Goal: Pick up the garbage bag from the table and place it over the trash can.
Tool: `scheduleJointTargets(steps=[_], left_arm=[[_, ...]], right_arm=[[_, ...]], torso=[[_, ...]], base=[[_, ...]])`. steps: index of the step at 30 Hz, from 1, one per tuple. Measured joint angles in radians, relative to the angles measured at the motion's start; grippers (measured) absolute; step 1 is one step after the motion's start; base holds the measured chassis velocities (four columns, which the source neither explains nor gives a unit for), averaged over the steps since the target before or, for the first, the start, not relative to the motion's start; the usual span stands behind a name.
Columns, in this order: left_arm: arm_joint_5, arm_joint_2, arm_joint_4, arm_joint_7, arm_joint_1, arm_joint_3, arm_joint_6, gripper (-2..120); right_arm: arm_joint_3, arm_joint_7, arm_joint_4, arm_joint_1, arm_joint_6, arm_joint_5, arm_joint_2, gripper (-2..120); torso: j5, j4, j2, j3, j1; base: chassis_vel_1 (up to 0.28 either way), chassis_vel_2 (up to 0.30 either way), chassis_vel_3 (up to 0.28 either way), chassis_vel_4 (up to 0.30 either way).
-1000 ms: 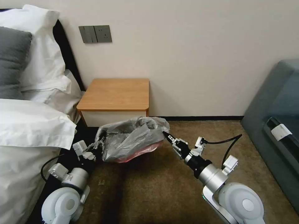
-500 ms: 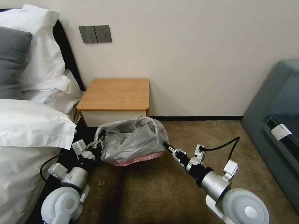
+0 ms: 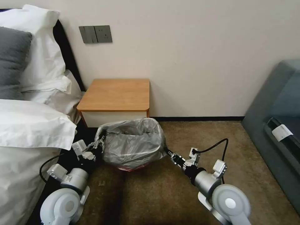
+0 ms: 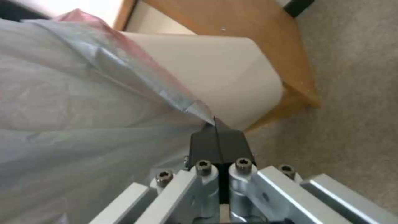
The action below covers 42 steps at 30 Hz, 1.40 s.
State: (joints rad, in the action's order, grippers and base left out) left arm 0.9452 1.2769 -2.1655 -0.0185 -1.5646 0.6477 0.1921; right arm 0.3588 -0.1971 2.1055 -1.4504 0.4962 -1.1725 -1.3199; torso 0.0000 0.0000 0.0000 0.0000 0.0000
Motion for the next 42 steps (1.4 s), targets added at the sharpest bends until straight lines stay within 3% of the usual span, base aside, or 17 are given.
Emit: scheduleJointTargets(steps=[9, 11, 16, 19, 29, 32, 36, 38, 41, 42], left_arm=[[0.003, 0.007, -0.012, -0.001, -0.009, 0.001, 0.01, 9], [0.002, 0.008, -0.012, 0.0, -0.009, 0.002, 0.01, 9], [-0.004, 0.005, -0.012, 0.016, -0.006, 0.012, 0.011, 9], [-0.007, 0.001, -0.012, 0.038, -0.004, 0.017, 0.011, 9], [-0.025, 0.0, -0.017, 0.069, -0.005, 0.018, 0.015, 9], [-0.066, 0.0, -0.017, 0.07, -0.011, 0.016, 0.016, 9], [-0.11, -0.001, -0.015, 0.069, -0.018, 0.011, 0.016, 9], [-0.129, -0.003, -0.015, 0.068, -0.02, 0.007, 0.015, 9], [-0.183, -0.011, -0.014, 0.066, -0.026, -0.01, 0.012, 9], [-0.183, -0.011, -0.014, 0.066, -0.026, -0.01, 0.012, 9]], right_arm=[[0.01, 0.018, -0.02, -0.005, -0.01, 0.042, -0.01, 0], [0.024, 0.042, -0.015, -0.021, -0.009, 0.063, 0.0, 12], [0.055, 0.118, 0.003, -0.065, -0.011, 0.125, 0.04, 25], [0.079, 0.172, 0.006, -0.097, -0.023, 0.194, 0.074, 39], [0.143, 0.189, 0.044, -0.12, -0.071, 0.255, 0.122, 73], [0.164, 0.215, 0.117, -0.104, -0.099, 0.303, 0.168, 88], [0.165, 0.248, 0.205, -0.068, -0.11, 0.349, 0.234, 98], [0.157, 0.26, 0.236, -0.049, -0.109, 0.366, 0.27, 99], [0.11, 0.327, 0.29, 0.018, -0.109, 0.447, 0.389, 100], [0.11, 0.327, 0.29, 0.018, -0.109, 0.447, 0.389, 100]], torso=[[0.0, 0.0, 0.0, 0.0, 0.0], [0.0001, 0.0001, 0.0, 0.0, 0.0], [0.0, 0.0, 0.0, 0.0, 0.0], [0.0, 0.0, 0.0, 0.0, 0.0], [0.0002, -0.0001, 0.0, 0.0, 0.0], [0.0001, -0.0001, 0.0, 0.0, 0.0], [-0.0001, -0.0001, 0.0, 0.0, 0.0], [0.0001, -0.0001, 0.0, 0.0, 0.0], [0.0001, -0.0001, 0.0, 0.0, 0.0], [0.0001, -0.0001, 0.0, 0.0, 0.0]], base=[[0.0, 0.0, 0.0, 0.0], [0.0, 0.0, 0.0, 0.0], [0.0, 0.0, 0.0, 0.0], [0.0, 0.0, 0.0, 0.0], [0.0, 0.0, 0.0, 0.0], [0.0, 0.0, 0.0, 0.0], [0.0, 0.0, 0.0, 0.0], [0.0, 0.0, 0.0, 0.0], [0.0, 0.0, 0.0, 0.0], [0.0, 0.0, 0.0, 0.0]])
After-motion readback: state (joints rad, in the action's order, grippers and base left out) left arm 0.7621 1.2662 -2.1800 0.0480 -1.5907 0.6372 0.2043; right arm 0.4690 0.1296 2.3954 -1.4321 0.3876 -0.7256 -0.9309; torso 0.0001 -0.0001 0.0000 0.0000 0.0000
